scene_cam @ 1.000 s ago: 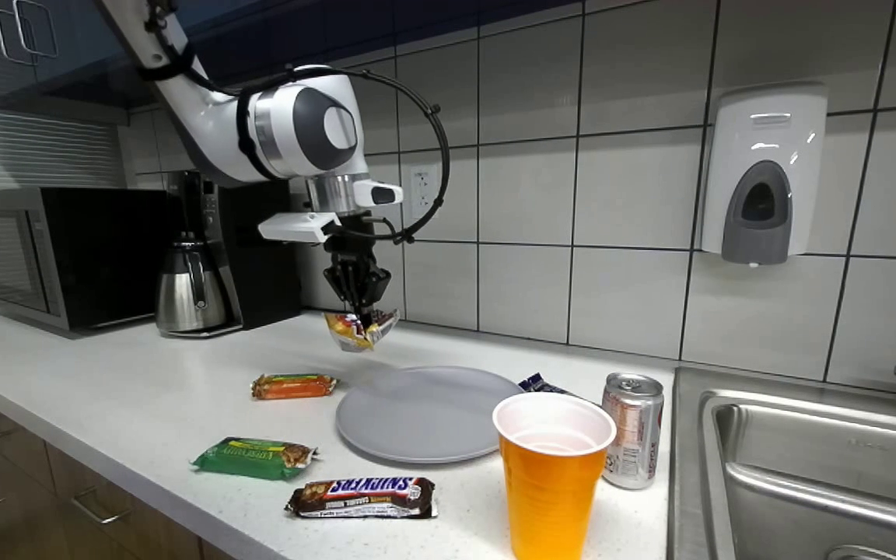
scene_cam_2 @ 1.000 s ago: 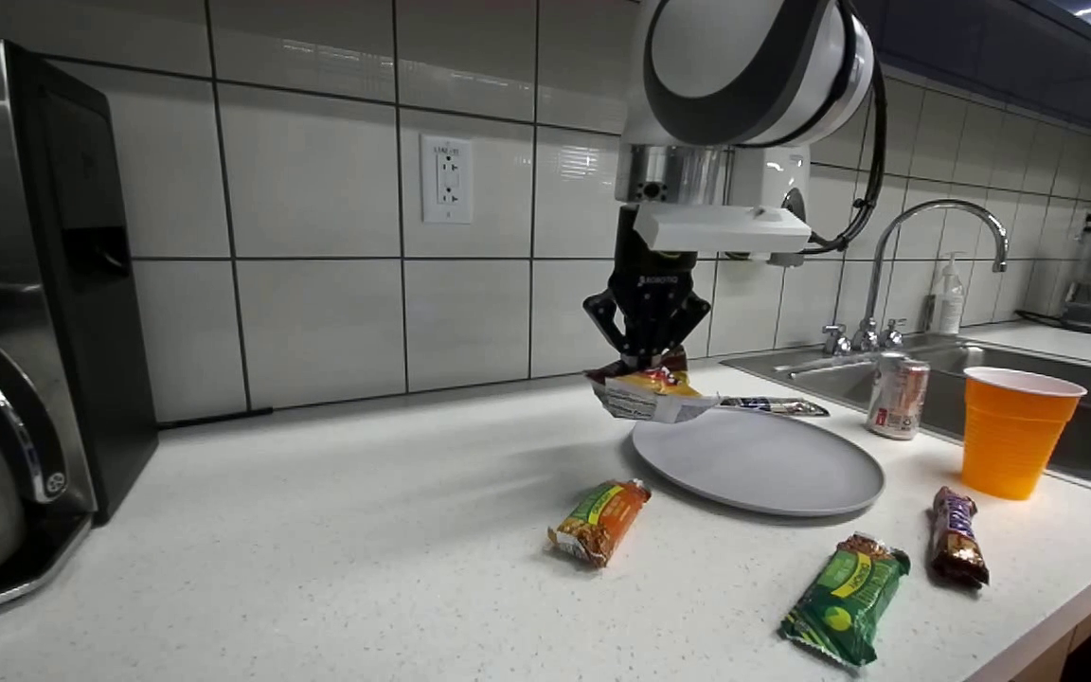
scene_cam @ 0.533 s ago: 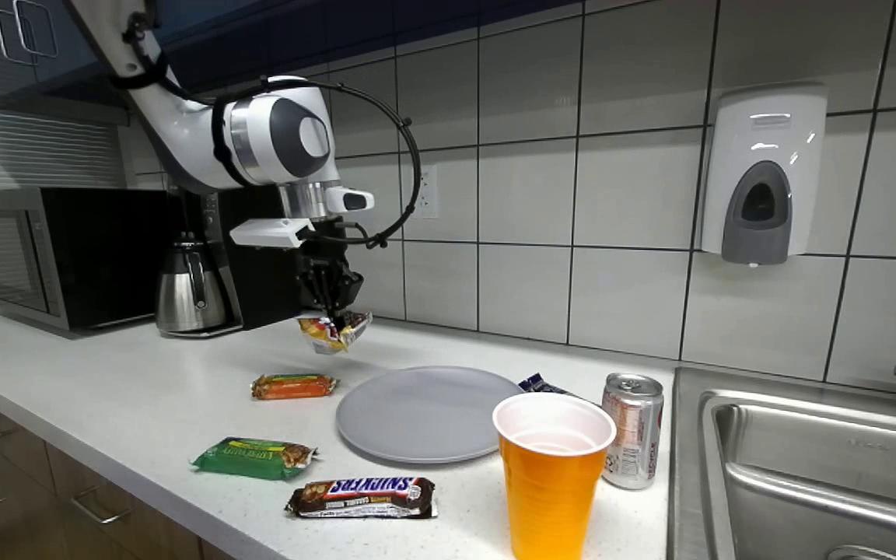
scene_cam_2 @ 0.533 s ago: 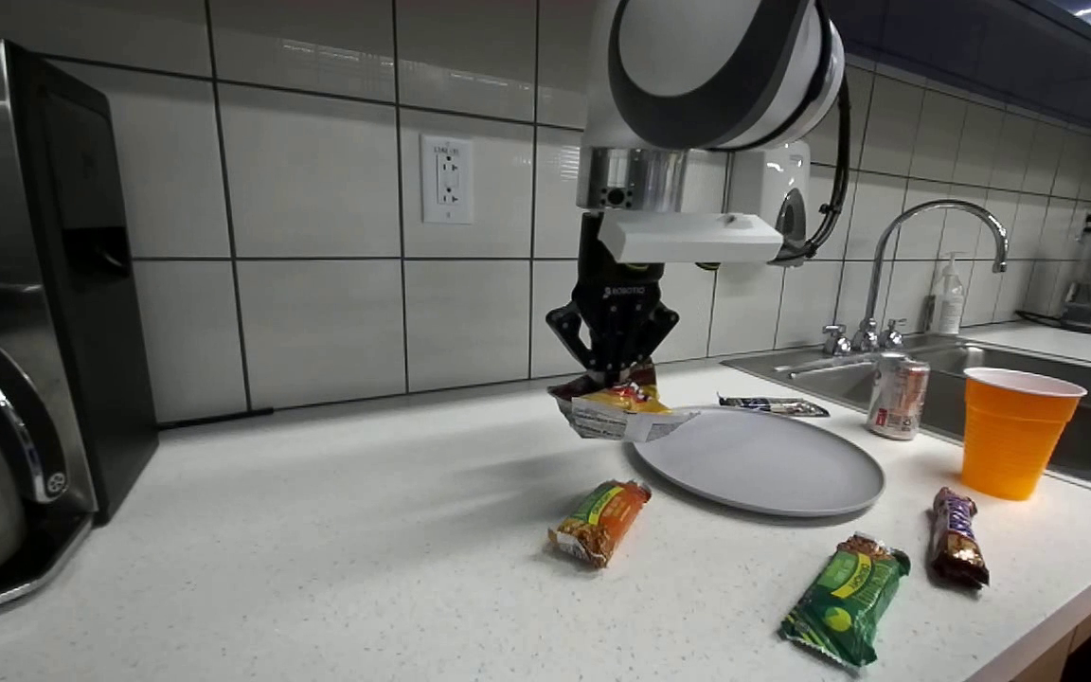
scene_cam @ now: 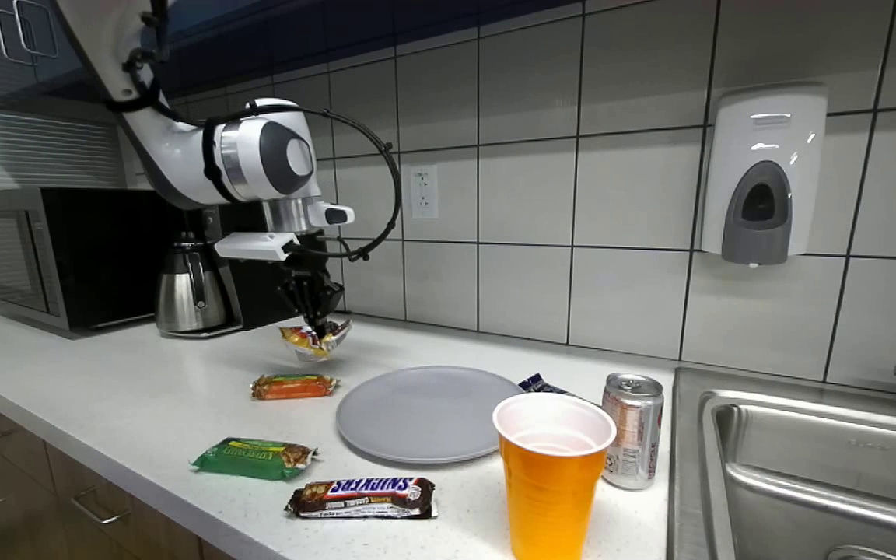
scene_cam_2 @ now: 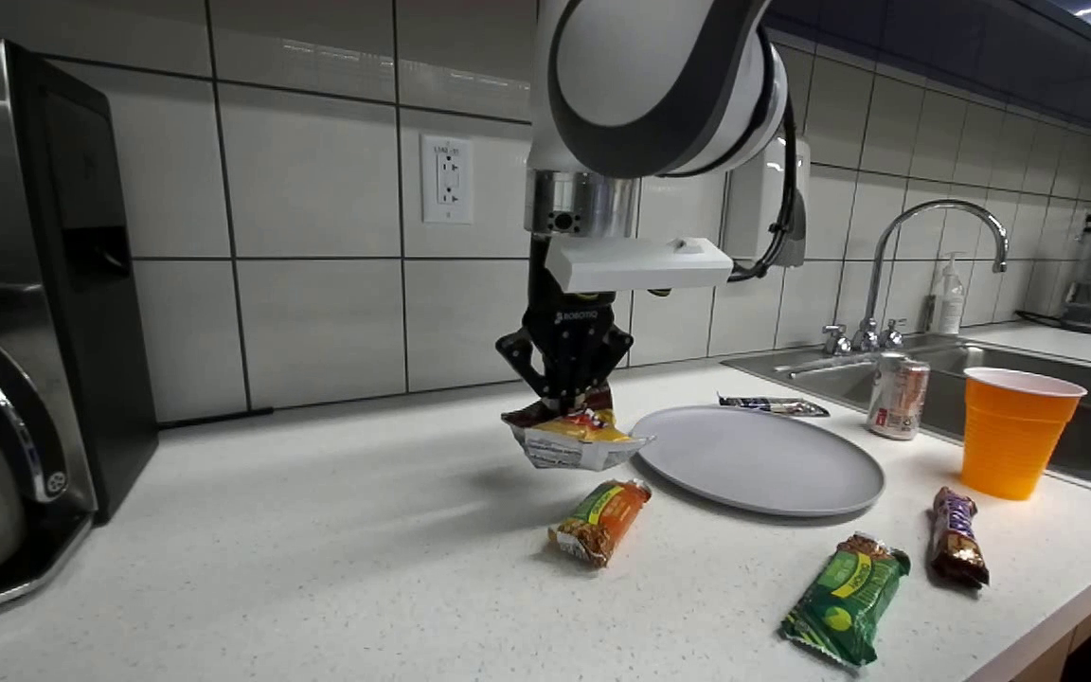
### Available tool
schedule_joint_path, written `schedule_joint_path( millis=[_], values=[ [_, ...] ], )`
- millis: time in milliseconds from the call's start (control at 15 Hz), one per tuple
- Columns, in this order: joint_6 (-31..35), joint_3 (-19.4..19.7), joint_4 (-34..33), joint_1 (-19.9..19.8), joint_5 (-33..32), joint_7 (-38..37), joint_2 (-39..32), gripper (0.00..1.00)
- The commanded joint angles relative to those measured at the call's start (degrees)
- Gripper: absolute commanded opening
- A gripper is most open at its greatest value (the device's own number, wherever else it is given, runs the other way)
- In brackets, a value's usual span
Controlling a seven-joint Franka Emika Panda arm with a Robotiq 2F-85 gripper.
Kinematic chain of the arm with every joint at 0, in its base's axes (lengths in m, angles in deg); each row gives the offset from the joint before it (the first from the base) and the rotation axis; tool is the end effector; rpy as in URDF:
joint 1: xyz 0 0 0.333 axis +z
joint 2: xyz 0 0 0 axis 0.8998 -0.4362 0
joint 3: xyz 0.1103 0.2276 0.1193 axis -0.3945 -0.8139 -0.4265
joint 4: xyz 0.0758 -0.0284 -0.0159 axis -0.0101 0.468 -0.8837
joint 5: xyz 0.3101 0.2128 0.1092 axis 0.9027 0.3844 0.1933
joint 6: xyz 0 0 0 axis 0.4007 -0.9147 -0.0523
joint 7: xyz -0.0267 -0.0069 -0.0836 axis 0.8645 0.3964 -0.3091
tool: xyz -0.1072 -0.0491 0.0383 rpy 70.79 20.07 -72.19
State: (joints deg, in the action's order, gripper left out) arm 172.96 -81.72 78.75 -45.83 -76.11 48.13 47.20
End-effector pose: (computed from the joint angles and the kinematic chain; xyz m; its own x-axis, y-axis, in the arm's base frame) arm 0.5393 0.2215 0.2344 0.9876 0.0893 0.1289 0.0857 -0.9958 0.0331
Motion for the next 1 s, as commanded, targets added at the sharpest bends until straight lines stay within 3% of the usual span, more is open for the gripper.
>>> schedule_joint_path(
  millis=[0, 933],
  values=[
    [-2.25, -0.22, -4.54, 1.29, -1.68, -1.84, -3.05, 0.0],
    [-2.16, 0.56, -14.78, 5.22, -0.95, -1.52, -12.16, 0.0]
  ],
)
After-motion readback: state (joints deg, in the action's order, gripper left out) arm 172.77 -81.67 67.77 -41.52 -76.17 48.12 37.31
